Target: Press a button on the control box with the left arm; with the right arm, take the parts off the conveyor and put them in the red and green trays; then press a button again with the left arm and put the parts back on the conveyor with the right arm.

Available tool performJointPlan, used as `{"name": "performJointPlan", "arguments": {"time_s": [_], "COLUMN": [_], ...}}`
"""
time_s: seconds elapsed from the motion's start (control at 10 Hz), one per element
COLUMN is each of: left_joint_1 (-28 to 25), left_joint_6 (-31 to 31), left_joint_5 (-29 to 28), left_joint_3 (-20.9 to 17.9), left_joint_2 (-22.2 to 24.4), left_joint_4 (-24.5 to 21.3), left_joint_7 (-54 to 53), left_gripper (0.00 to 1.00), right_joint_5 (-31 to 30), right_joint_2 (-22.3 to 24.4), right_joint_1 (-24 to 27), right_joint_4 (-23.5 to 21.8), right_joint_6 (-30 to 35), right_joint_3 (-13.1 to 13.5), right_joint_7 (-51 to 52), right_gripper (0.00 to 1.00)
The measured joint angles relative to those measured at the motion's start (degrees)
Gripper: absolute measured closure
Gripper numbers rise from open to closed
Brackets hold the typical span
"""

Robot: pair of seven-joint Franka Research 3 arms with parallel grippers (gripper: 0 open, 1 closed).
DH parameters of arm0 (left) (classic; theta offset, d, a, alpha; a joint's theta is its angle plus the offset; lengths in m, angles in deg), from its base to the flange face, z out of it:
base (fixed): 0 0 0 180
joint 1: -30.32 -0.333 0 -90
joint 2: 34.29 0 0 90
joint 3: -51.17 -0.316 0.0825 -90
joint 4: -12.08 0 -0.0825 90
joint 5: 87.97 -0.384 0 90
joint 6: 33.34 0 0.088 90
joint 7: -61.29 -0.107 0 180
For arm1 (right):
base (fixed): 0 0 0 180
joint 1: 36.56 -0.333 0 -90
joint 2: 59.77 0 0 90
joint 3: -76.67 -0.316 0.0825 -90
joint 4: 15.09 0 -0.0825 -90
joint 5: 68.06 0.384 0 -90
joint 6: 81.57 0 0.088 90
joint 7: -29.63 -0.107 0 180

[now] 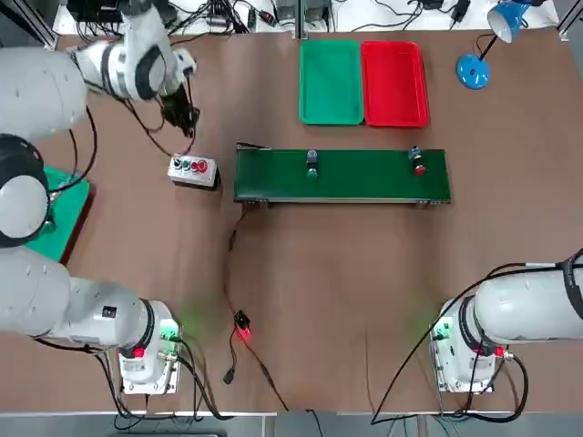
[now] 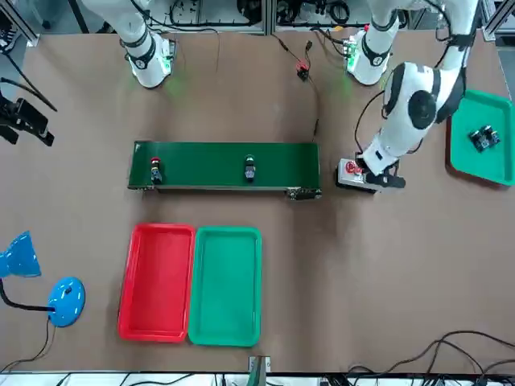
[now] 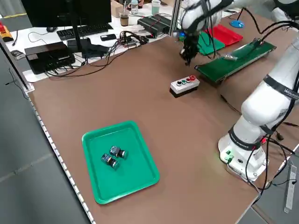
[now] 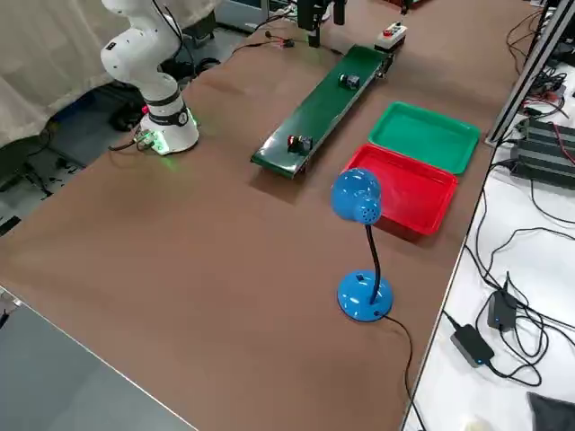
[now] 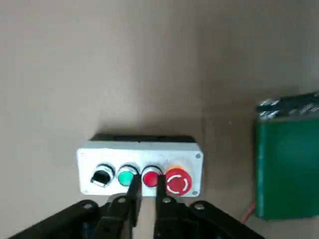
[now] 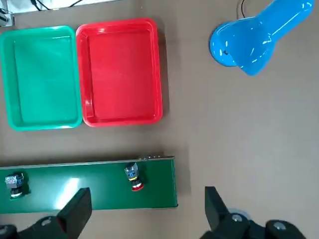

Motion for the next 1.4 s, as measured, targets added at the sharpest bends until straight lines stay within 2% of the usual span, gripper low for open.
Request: {"name": "performJointPlan", "arguments": {"time_s": [0.2,0.4,0.5,0.6,0.8,1.1,1.3,1.4], "left_joint_1": [-0.11,-0.3,-0.36,-0.39,-0.42,-1.87,-2.46,-2.41], "left_joint_6": [5.91,14.04,18.22,22.58,29.81,36.36,36.87,36.91], "left_joint_5": [0.0,0.0,0.0,0.0,0.0,0.0,0.0,0.0], "left_joint_3": [-1.9,-5.54,-7.18,-8.32,-10.03,-11.6,-11.57,-11.45], "left_joint_2": [0.39,0.68,0.78,0.87,1.02,2.82,3.31,3.17], "left_joint_4": [10.67,21.47,26.49,31.06,37.55,39.18,39.17,39.11], "left_joint_7": [0.0,-0.56,-0.96,-1.26,-1.91,-5.1,-6.67,-7.0], "left_gripper": [0.43,0.11,0.0,0.0,0.0,0.0,0.0,0.0], "right_joint_5": [0.02,0.01,0.04,0.06,0.08,0.15,0.69,1.32], "right_joint_2": [-1.3,-5.52,-7.62,-8.83,-9.0,-6.4,-4.75,-4.38], "right_joint_1": [-2.0,-5.3,-6.26,-6.98,-7.42,-7.78,-9.31,-10.34], "right_joint_4": [-1.38,-2.78,-3.99,-7.15,-16.94,-32.28,-41.77,-44.84], "right_joint_6": [1.53,1.49,0.96,-1.36,-10.19,-25.43,-34.78,-38.26], "right_joint_3": [-0.47,-0.64,-0.64,-0.67,-0.67,-0.69,-0.8,-0.85], "right_joint_7": [1.82,1.76,1.22,0.7,0.6,0.61,0.58,0.57], "right_gripper": [0.0,0.0,0.0,0.0,0.0,0.0,0.0,0.0]}}
